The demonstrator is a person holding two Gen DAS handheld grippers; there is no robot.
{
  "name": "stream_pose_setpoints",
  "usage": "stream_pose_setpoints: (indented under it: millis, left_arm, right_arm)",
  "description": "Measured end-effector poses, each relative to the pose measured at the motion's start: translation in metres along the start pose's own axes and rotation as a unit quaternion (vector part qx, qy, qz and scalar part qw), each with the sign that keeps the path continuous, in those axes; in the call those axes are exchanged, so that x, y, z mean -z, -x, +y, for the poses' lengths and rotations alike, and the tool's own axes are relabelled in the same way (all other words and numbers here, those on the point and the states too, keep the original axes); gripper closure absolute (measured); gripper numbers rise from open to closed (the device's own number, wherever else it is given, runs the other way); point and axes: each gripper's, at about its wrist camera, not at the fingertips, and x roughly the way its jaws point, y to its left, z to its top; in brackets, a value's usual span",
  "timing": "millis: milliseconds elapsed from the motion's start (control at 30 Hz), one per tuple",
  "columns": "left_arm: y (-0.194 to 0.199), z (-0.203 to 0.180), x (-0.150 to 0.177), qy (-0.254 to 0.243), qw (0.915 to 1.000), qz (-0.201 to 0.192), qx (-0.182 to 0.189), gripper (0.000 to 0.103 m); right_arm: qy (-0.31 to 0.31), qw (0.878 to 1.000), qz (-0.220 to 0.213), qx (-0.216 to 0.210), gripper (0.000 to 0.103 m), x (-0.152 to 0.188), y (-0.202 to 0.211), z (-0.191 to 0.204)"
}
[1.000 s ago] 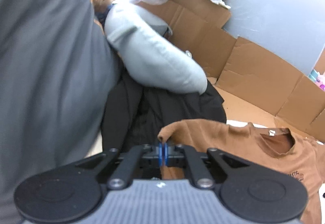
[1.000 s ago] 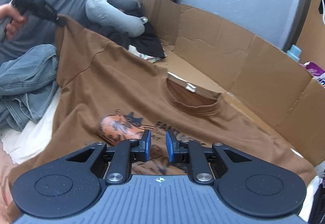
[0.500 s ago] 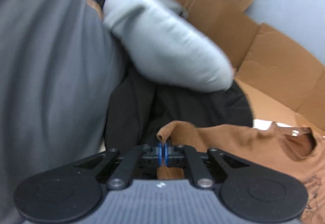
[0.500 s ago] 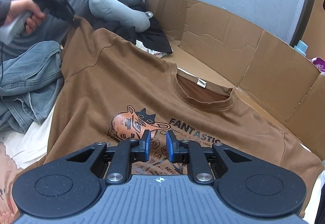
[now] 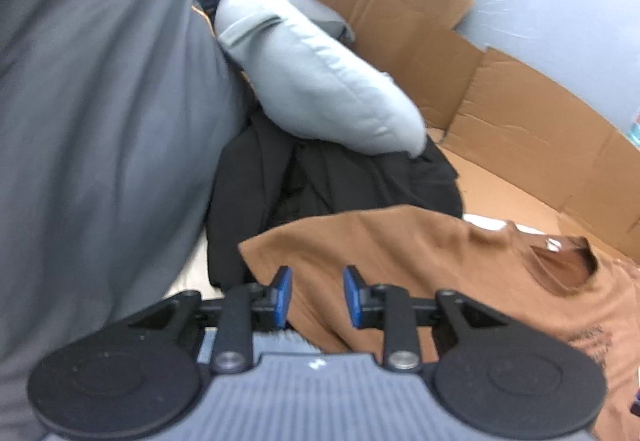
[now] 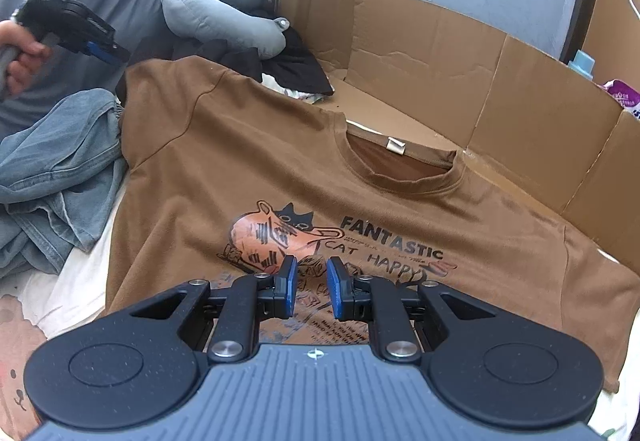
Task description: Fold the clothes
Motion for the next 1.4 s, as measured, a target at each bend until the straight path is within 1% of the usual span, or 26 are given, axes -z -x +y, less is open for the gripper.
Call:
stream_pose_setpoints:
  millis: [33, 100, 200, 333, 400, 567, 633, 733, 800, 933, 967, 1033, 1100, 1200, 1233, 1333, 1367, 1400]
  left_arm:
    - [0.003, -0.003, 0.002, 0.002, 1.0, 0.003, 0.003, 0.081]
    - [0.008, -0.005, 0.009, 0.008, 0.9999, 0.01, 0.009, 0.084]
    - [0.011, -0.013, 0.017, 0.007, 0.9998, 0.009, 0.016, 0.084]
    - [-0.002, -0.02, 0.033, 0.005, 0.9994, 0.019, 0.027, 0.084]
    - [-0.011, -0.02, 0.041, 0.009, 0.9993, 0.027, 0.024, 0.084]
    - [-0.031, -0.014, 0.062, 0.024, 0.9991, 0.034, 0.002, 0.085]
    - [-0.035, -0.014, 0.068, 0.018, 0.9994, 0.03, -0.008, 0.085]
    - [-0.038, -0.011, 0.074, 0.026, 0.9993, 0.025, -0.007, 0.085]
    - [-0.039, -0.007, 0.077, 0.038, 0.999, 0.022, 0.001, 0.081]
    - [-0.039, -0.009, 0.08, 0.048, 0.9986, 0.012, 0.019, 0.056]
    - [-0.04, -0.013, 0.082, 0.04, 0.999, 0.009, 0.016, 0.055]
    - [-0.044, -0.021, 0.084, 0.022, 0.9997, 0.005, -0.004, 0.055]
    - [-0.048, -0.023, 0.085, 0.024, 0.9997, 0.001, -0.01, 0.055]
    - [-0.053, -0.023, 0.084, 0.036, 0.9993, -0.004, -0.009, 0.055]
    - [-0.055, -0.024, 0.083, 0.036, 0.9993, -0.004, -0.006, 0.059]
    - [-0.062, -0.027, 0.083, 0.035, 0.9994, -0.001, -0.009, 0.06]
    - [-0.063, -0.028, 0.083, 0.034, 0.9994, -0.003, -0.008, 0.061]
    - [-0.065, -0.028, 0.083, 0.039, 0.9992, 0.003, 0.0, 0.071]
  right_arm:
    - [-0.001, 1.0, 0.0, -0.001, 0.08, 0.001, 0.0, 0.001]
    - [-0.002, 1.0, 0.0, -0.002, 0.08, 0.002, 0.0, 0.003]
    - [-0.006, 1.0, 0.001, -0.002, 0.08, 0.004, 0.001, 0.003]
    - [-0.012, 1.0, 0.004, -0.002, 0.08, 0.007, 0.001, 0.002]
    - [-0.014, 1.0, 0.005, -0.002, 0.08, 0.009, 0.001, 0.002]
    - [-0.02, 1.0, 0.005, -0.001, 0.08, 0.011, 0.002, 0.0]
    - [-0.022, 1.0, 0.005, 0.0, 0.079, 0.012, 0.002, -0.001]
    - [-0.023, 1.0, 0.006, 0.0, 0.079, 0.013, 0.001, -0.002]
    - [-0.023, 1.0, 0.006, 0.0, 0.079, 0.014, 0.001, -0.003]
    - [-0.025, 1.0, 0.008, -0.001, 0.079, 0.018, 0.0, -0.002]
    - [-0.025, 1.0, 0.009, -0.001, 0.079, 0.019, 0.0, -0.002]
    - [-0.023, 1.0, 0.01, -0.001, 0.079, 0.02, -0.001, -0.001]
    - [-0.022, 1.0, 0.01, 0.0, 0.079, 0.022, -0.001, -0.001]
    - [-0.023, 1.0, 0.011, 0.001, 0.079, 0.024, -0.001, -0.002]
    - [-0.024, 1.0, 0.012, 0.001, 0.079, 0.025, -0.001, -0.003]
    - [-0.026, 1.0, 0.014, 0.001, 0.079, 0.027, -0.002, -0.004]
    - [-0.027, 1.0, 0.014, 0.002, 0.079, 0.028, -0.003, -0.004]
    - [-0.028, 0.999, 0.015, 0.002, 0.079, 0.028, -0.003, -0.004]
